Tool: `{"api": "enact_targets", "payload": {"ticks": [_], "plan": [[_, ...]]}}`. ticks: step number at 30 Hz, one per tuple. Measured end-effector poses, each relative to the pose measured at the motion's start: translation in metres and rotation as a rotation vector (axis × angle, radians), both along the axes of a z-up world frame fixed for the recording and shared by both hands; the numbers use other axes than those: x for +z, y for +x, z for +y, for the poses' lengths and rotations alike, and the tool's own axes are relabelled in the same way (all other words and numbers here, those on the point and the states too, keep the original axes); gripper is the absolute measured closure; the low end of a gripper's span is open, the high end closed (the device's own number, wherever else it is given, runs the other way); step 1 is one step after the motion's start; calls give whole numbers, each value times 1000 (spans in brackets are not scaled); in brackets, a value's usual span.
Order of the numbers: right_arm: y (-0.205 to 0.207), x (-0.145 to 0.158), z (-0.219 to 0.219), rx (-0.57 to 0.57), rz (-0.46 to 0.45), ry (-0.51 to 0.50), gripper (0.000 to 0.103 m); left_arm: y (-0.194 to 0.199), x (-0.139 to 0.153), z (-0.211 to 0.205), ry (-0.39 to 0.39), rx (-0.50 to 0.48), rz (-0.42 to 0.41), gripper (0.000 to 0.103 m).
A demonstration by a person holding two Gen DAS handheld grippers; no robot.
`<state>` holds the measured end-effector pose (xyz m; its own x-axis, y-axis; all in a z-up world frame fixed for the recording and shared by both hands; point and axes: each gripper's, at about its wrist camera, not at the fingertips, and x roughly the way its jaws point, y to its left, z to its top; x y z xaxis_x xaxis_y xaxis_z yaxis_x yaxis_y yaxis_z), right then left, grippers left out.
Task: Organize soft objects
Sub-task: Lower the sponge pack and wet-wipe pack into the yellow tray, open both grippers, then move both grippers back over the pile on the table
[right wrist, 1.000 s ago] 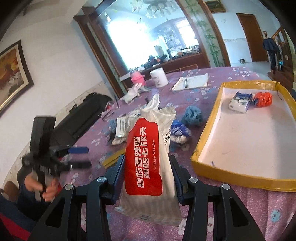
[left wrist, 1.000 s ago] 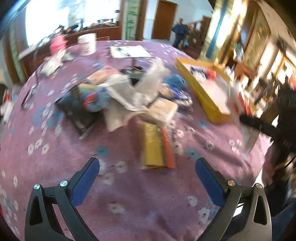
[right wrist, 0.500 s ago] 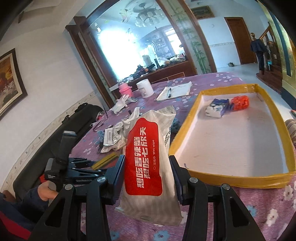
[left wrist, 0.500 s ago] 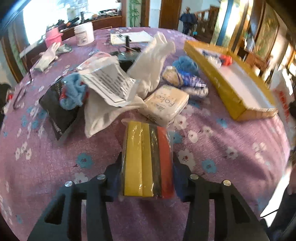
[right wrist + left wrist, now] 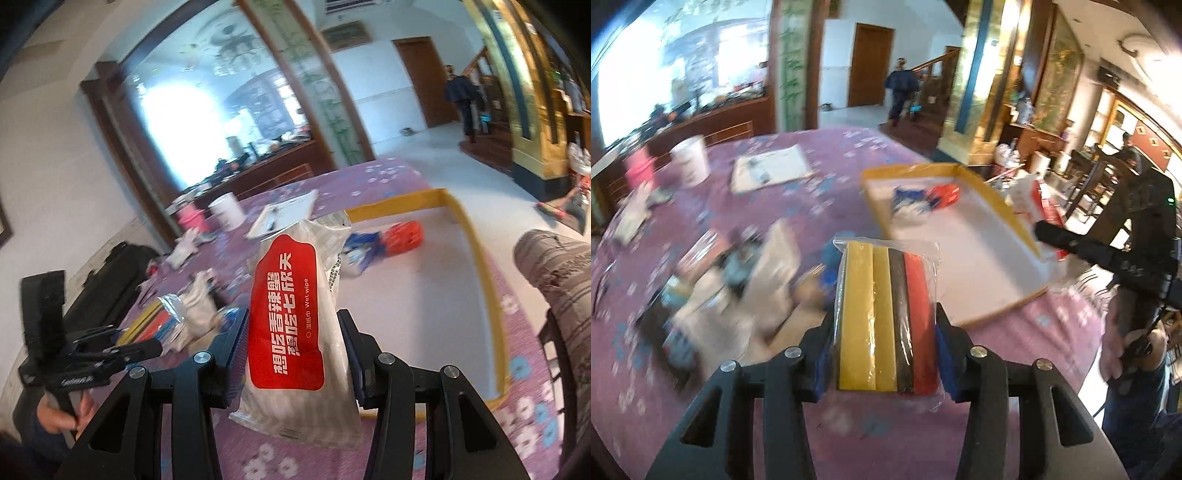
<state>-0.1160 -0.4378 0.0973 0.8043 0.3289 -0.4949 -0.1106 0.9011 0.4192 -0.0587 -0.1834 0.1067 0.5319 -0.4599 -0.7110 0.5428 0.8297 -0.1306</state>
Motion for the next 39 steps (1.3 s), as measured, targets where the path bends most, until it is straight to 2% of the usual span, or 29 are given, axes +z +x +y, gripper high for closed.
{"api": "enact_targets", "payload": {"ticks": [6,13,17,23,28,31,33,39], "plan": [[42,-5,-28,-113,84,3,54,29,-4,-65,-17,-67,31,58],[86,-22,-58,-163,211,-6,54,72,-37,-127,10,-93,125,58],[102,-35,-65,-161,271,-6,53,94,-60,-149,33,-85,183,58],[114,-48,-67,-168,329,-16,52,113,-79,-158,54,-54,226,58],[122,-55,-69,-165,338,-9,52,121,-87,-161,73,-32,239,57],[124,-55,-68,-166,333,-13,52,119,-83,-162,65,-36,227,45],[122,-53,-69,-166,321,-4,49,119,-82,-161,58,-30,221,30],[96,-38,-66,-182,242,33,48,107,-68,-150,18,-33,196,29]]}}
